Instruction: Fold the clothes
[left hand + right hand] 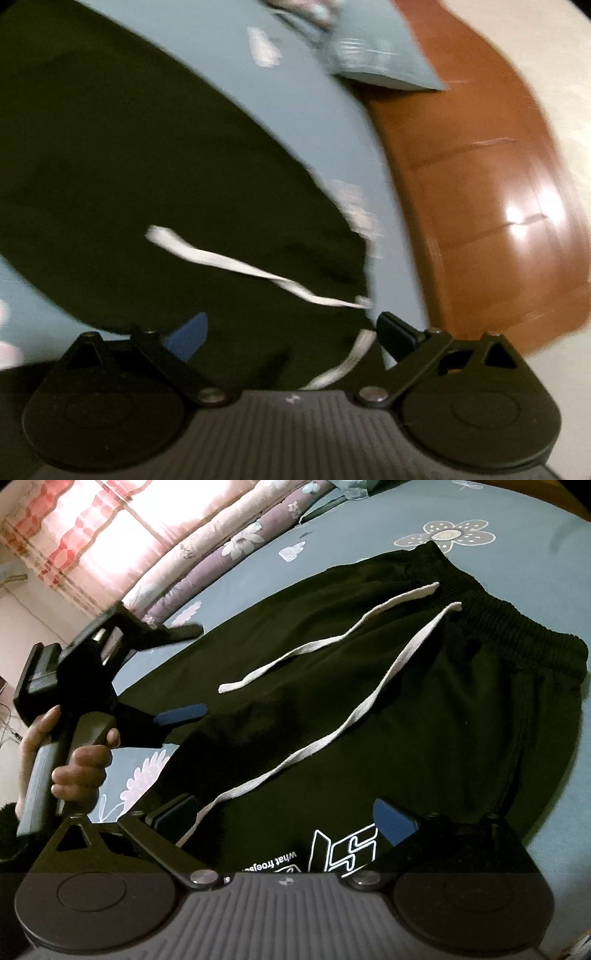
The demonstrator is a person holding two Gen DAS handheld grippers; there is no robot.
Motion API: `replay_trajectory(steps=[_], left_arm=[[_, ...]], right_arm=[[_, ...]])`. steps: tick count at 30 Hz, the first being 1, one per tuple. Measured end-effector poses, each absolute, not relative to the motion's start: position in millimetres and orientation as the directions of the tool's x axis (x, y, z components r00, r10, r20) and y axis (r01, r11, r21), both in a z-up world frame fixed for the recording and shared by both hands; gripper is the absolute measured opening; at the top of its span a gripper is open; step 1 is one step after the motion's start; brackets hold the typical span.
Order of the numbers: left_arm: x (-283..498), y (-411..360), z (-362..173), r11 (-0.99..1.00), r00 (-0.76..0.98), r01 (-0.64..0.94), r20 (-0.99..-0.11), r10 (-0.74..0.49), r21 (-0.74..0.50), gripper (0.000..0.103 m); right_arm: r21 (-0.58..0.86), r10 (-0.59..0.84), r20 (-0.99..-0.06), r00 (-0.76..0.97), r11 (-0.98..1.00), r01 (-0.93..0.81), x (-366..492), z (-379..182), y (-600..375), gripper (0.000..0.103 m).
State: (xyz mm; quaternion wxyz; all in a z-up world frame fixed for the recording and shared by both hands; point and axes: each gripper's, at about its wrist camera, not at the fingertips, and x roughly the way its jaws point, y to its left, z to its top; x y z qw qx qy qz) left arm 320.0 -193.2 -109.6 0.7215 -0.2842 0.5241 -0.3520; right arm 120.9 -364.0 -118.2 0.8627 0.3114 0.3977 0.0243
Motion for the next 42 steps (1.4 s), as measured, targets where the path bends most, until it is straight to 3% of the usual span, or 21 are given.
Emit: replay_trajectory(steps=[3, 7, 11, 16, 23, 28, 33, 42], left_arm=[[318, -203, -115, 0.546, 0.160, 0.231, -0.523, -0.837, -0.805, 0.098], [323, -189, -136, 0.608, 0.176, 0.198, -0.582, -0.794, -0.769, 0.098], [329, -161, -157, 0.531, 0.195, 0.119, -0.505, -0.841, -0.839, 0.098], [323, -151, -140, 0.680, 0.222, 0.165, -0.645, -0.731, -0.714, 0.098], [305, -147, -104, 0.650, 0.253, 0.223, -0.601, -0.758, -0.726, 0.098], [282, -181, -105, 0.679, 0.205, 0.338, -0.653, -0.729, -0.652, 0.098], [280, -172, -129, 0.761, 0.192, 0.257, -0.741, -0.644, -0.595, 0.097], [246, -148, -99, 0.762, 0.298, 0.336, -0.705, -0.643, -0.553, 0.098]], right_arm=[[0.557, 0.289, -0.671, 0.683, 0.804, 0.207, 121, -118, -364, 0.103], [0.553, 0.290, -0.673, 0.681, 0.808, 0.202, 121, -118, -364, 0.103], [0.560, 0.293, -0.669, 0.683, 0.803, 0.204, 120, -118, -367, 0.103], [0.561, 0.296, -0.668, 0.682, 0.803, 0.201, 120, -118, -366, 0.103], [0.552, 0.294, -0.671, 0.681, 0.811, 0.194, 119, -118, -364, 0.103], [0.543, 0.289, -0.681, 0.672, 0.816, 0.200, 119, -120, -364, 0.103], [0.547, 0.286, -0.680, 0.675, 0.811, 0.207, 116, -121, -369, 0.103], [0.521, 0.153, -0.539, 0.828, 0.833, 0.185, 111, -86, -409, 0.103]])
